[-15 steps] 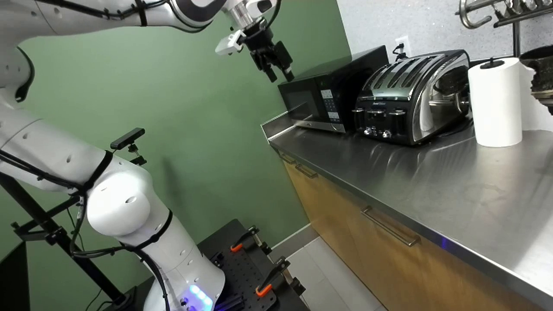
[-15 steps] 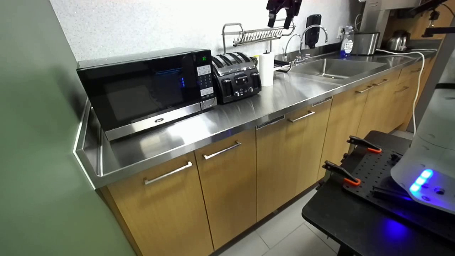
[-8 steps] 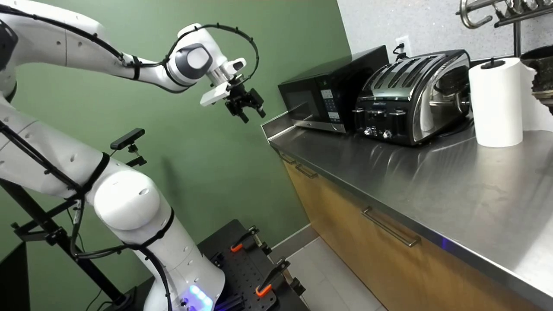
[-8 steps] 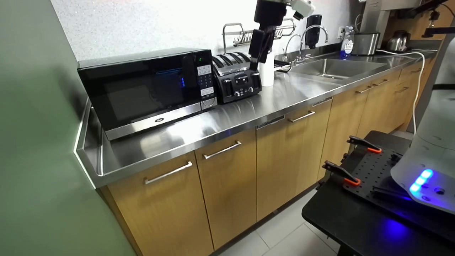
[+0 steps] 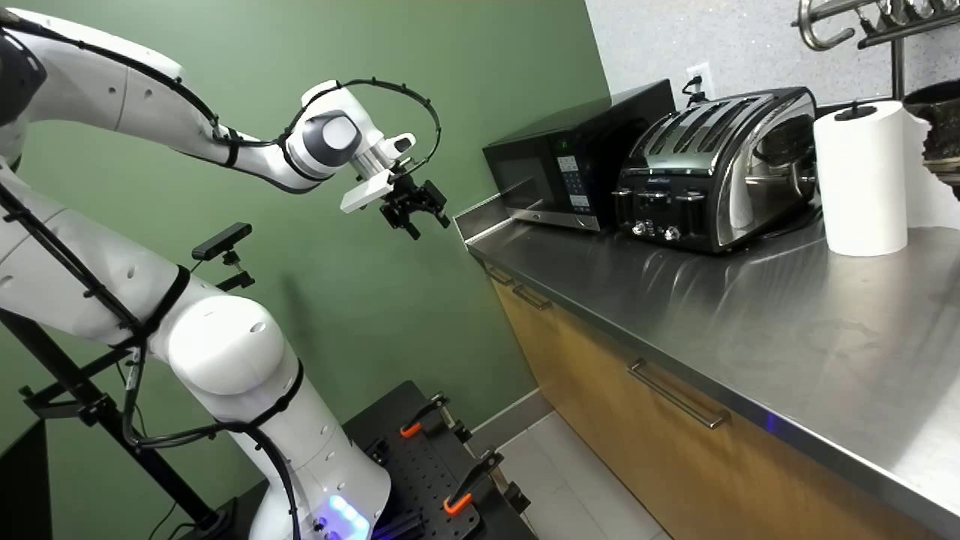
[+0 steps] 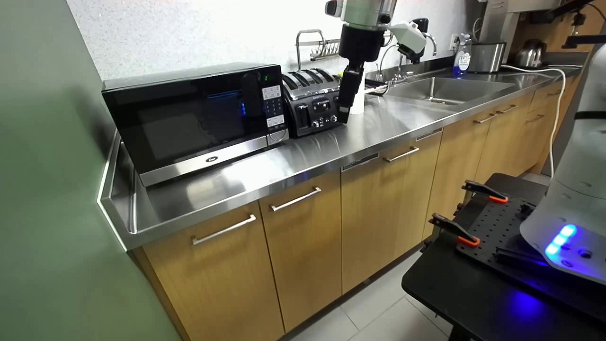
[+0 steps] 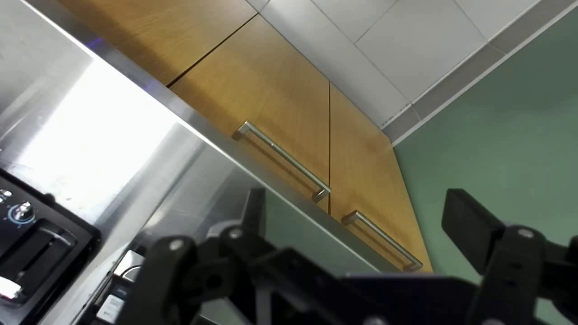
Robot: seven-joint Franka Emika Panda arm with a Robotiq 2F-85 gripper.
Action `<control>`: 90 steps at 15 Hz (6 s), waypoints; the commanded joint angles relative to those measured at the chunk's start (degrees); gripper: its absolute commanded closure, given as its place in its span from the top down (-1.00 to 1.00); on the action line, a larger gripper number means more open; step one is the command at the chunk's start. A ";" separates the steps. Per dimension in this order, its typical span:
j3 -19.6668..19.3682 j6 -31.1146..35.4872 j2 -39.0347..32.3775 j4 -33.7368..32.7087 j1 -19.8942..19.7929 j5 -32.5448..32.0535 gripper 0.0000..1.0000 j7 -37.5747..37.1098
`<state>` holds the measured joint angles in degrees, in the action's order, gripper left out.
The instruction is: Open the door of the first bottom cabinet on the left
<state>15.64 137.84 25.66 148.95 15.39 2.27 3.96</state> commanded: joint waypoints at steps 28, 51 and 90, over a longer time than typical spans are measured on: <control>21.76 -24.71 -36.23 -10.49 6.71 -78.93 1.00 -62.59; 6.10 -56.92 -81.97 -42.80 27.45 -102.99 1.00 -65.68; -0.39 -61.26 -97.67 -64.37 33.06 -108.33 1.00 -65.62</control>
<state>15.83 77.39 -71.33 85.92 47.93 -106.03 -61.91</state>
